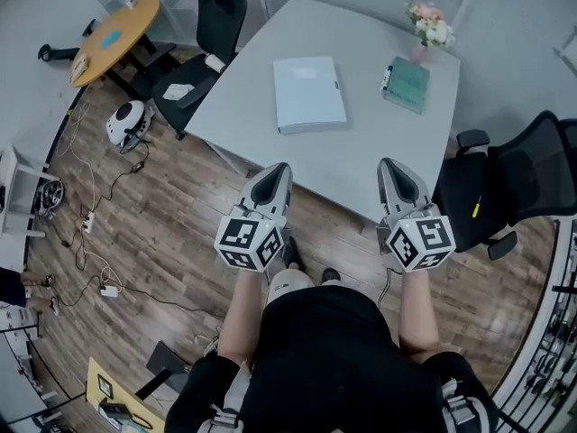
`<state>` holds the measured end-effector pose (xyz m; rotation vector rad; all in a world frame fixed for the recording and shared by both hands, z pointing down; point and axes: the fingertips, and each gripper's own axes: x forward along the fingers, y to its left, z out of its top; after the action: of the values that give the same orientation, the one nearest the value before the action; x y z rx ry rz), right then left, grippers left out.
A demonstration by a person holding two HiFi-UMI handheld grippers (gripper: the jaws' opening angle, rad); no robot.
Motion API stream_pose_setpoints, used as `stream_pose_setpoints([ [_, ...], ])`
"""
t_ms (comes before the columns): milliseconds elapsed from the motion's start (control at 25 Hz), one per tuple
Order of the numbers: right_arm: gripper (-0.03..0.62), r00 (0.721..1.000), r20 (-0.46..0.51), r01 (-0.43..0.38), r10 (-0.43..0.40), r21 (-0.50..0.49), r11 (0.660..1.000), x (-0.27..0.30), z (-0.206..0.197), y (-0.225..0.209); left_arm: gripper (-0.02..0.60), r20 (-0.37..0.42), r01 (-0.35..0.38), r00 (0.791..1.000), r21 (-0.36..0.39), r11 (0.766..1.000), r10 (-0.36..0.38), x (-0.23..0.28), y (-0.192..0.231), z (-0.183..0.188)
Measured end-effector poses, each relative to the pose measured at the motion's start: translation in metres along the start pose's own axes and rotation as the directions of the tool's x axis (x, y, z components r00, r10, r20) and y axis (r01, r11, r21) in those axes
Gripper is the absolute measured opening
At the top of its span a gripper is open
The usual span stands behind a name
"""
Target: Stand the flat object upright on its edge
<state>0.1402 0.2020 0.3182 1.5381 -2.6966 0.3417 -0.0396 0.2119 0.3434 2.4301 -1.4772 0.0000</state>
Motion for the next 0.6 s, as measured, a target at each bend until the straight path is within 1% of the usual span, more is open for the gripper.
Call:
stream_pose_setpoints([
  [280,0.017,0.997,-0.003,0.079,-0.079,0.027,0.997,0.054,0.009,-0.004,0.025,-0.027,0.054,0.998,0.002,0.999,-0.054,0.036,0.047,0.018],
  [600,0.017,0.991,-0.003,0.135,-0.135,0.022,0.991,0.1,0.008,0.013,0.024,-0.06,0.111,0.992,0.034,0.993,-0.109,0.055,0.094,0.03],
])
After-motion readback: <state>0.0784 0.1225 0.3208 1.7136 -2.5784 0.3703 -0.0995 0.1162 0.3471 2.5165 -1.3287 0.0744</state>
